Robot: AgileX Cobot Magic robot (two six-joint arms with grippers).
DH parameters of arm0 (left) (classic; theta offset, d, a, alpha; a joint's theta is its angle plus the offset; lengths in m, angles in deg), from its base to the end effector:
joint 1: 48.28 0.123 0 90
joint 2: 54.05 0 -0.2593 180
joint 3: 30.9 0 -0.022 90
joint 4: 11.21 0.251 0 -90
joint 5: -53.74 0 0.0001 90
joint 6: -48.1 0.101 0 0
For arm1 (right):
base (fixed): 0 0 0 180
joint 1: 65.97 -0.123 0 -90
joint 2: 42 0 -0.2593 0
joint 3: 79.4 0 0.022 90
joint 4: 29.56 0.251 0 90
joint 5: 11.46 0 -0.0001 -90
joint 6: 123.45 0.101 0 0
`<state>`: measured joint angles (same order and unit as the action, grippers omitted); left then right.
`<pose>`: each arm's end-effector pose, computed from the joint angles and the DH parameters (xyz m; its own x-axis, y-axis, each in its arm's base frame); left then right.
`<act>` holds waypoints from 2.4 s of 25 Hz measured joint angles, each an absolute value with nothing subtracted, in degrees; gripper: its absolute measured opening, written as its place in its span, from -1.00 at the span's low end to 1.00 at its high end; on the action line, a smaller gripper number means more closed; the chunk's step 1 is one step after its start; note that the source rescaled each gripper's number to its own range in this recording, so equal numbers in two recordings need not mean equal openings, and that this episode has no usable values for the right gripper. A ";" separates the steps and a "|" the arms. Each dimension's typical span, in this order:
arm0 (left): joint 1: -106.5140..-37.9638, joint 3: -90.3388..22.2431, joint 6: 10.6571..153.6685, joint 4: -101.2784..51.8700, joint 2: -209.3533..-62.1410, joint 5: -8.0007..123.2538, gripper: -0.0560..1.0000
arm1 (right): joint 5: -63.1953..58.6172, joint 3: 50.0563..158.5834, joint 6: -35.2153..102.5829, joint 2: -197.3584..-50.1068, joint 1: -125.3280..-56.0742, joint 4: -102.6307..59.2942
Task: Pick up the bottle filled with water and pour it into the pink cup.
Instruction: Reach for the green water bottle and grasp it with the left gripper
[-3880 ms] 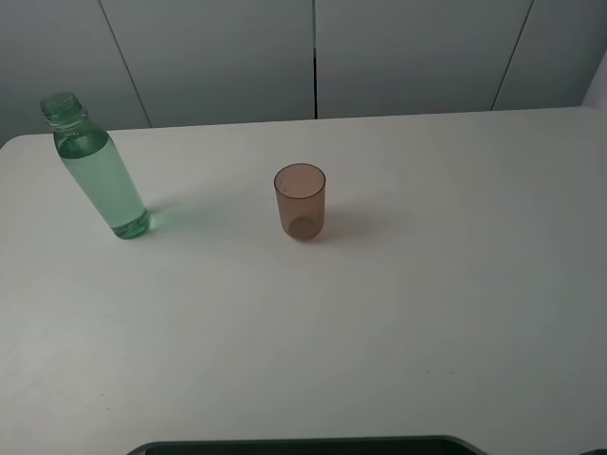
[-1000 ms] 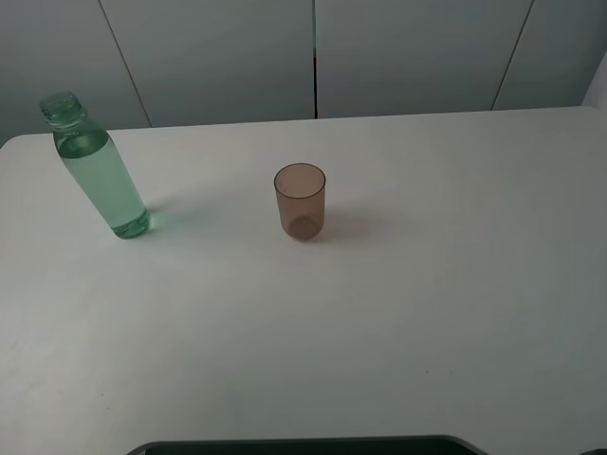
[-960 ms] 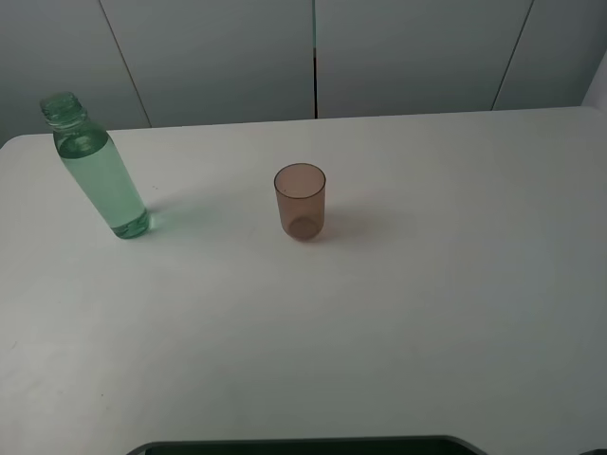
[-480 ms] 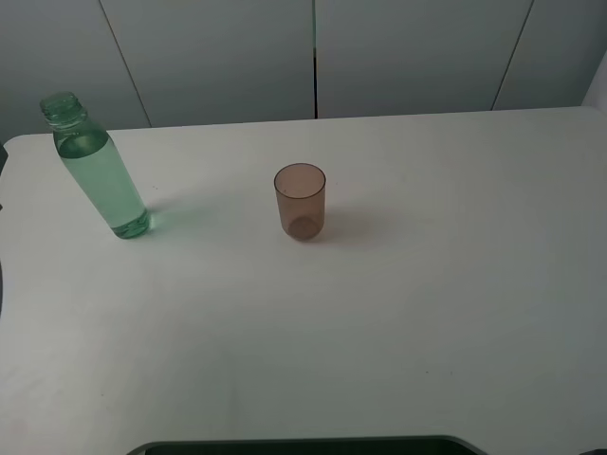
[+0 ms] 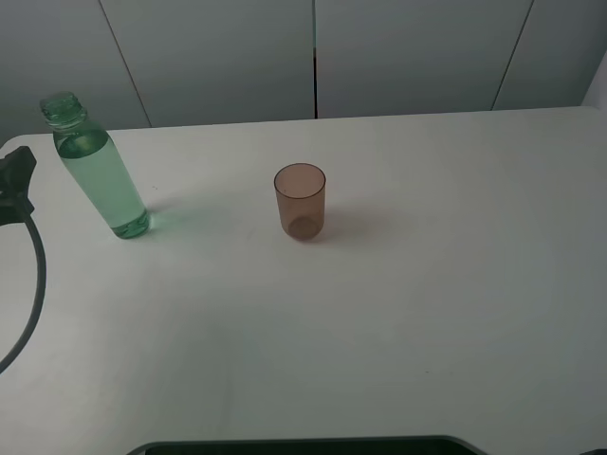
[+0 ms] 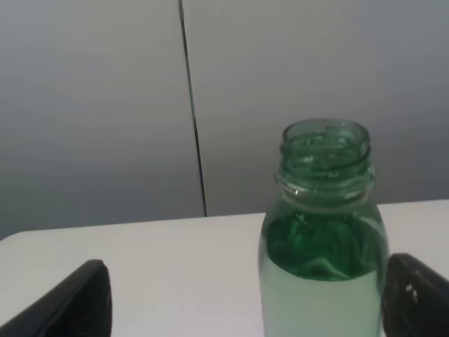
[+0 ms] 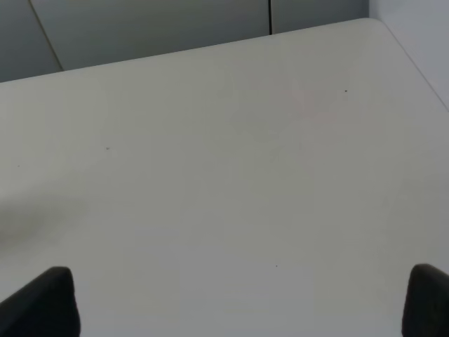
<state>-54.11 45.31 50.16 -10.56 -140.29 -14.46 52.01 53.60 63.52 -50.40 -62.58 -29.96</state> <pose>0.1793 -0.0194 0.1415 -0.0692 0.0474 -0.9965 0.1149 0.9926 0.0393 0.0259 -0.0022 0.2727 -0.4710 0.1464 -0.8699 0.1211 0.9875 0.1006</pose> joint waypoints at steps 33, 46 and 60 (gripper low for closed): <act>-54.11 31.57 52.61 -3.40 -154.09 -11.45 1.00 | 52.01 53.60 63.52 -50.40 -62.58 -29.96; -54.11 25.39 50.05 0.68 -167.27 -13.58 1.00 | 52.01 53.60 63.38 -50.40 -62.58 -29.96; -54.11 19.38 49.73 4.93 -174.85 -14.20 1.00 | 52.01 53.60 63.15 -50.40 -62.58 -29.96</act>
